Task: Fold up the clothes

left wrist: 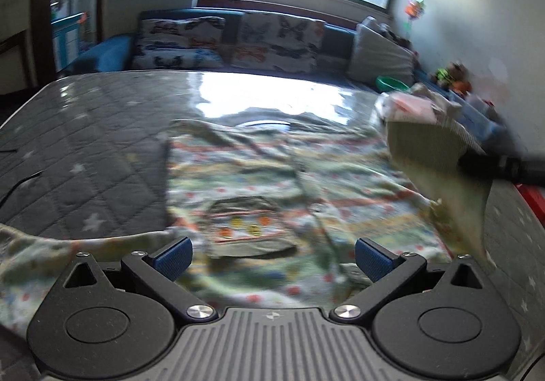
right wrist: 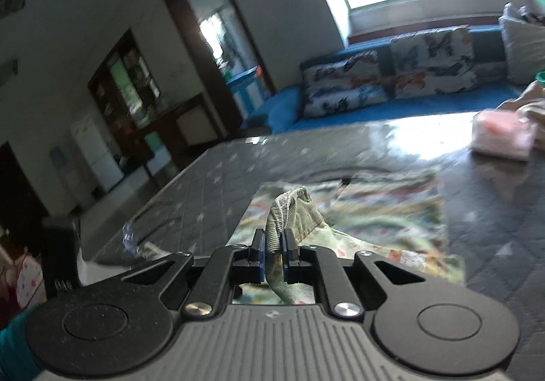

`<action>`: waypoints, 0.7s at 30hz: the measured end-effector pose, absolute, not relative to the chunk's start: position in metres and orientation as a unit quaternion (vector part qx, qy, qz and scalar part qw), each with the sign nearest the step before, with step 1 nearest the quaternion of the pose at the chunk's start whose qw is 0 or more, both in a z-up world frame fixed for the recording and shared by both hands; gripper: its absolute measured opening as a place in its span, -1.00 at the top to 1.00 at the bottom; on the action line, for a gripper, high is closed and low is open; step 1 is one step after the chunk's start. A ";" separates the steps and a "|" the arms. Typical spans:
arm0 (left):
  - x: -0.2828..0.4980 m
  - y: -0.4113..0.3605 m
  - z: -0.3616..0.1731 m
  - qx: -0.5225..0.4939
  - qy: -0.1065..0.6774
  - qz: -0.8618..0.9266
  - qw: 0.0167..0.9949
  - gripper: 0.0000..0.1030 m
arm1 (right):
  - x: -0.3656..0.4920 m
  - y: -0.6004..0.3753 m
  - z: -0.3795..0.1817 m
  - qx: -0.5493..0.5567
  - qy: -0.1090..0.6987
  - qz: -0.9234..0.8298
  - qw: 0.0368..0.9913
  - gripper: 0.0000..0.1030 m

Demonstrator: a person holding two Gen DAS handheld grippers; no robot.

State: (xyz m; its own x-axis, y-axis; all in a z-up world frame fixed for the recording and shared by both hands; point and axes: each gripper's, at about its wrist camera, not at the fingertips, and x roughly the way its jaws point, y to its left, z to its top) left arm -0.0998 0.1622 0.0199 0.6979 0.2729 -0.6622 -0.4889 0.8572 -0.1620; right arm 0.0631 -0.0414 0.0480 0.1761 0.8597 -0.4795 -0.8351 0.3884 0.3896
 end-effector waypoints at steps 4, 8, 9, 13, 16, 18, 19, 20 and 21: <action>-0.111 0.176 0.019 -0.176 0.321 0.227 0.903 -1.00 | 0.048 -0.016 0.028 -0.010 0.342 0.563 0.753 0.84; -0.114 0.182 0.017 -0.183 0.320 0.232 0.900 -1.00 | 0.038 0.001 0.010 -0.026 0.355 0.569 0.741 0.77; -0.113 0.183 0.016 -0.184 0.320 0.232 0.900 -1.00 | 0.037 0.003 0.007 -0.028 0.356 0.570 0.740 0.73; -0.111 0.183 0.016 -0.184 0.321 0.231 0.900 -1.00 | 0.037 0.001 0.008 -0.039 0.353 0.569 0.742 0.64; -0.112 0.183 0.017 -0.184 0.317 0.230 0.902 -1.00 | 0.042 -0.010 0.011 -0.064 0.347 0.559 0.750 0.63; -0.111 0.183 0.019 -0.183 0.313 0.230 0.903 -1.00 | 0.047 -0.022 0.009 -0.091 0.348 0.548 0.755 0.61; -0.110 0.182 0.019 -0.183 0.312 0.229 0.904 -1.00 | 0.051 -0.029 0.008 -0.100 0.352 0.543 0.756 0.56; -0.109 0.182 0.020 -0.184 0.311 0.228 0.904 -1.00 | 0.054 -0.037 0.006 -0.101 0.358 0.541 0.755 0.54; -0.107 0.181 0.020 -0.184 0.310 0.227 0.905 -1.00 | 0.058 -0.046 0.004 -0.100 0.365 0.539 0.753 0.51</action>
State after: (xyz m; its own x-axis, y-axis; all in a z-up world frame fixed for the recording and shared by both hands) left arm -0.1074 0.1812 0.0203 0.7043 0.2969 -0.6448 -0.5252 0.8291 -0.1919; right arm 0.0581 -0.0462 0.0043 0.1529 0.7382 -0.6571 -0.8843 0.3990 0.2425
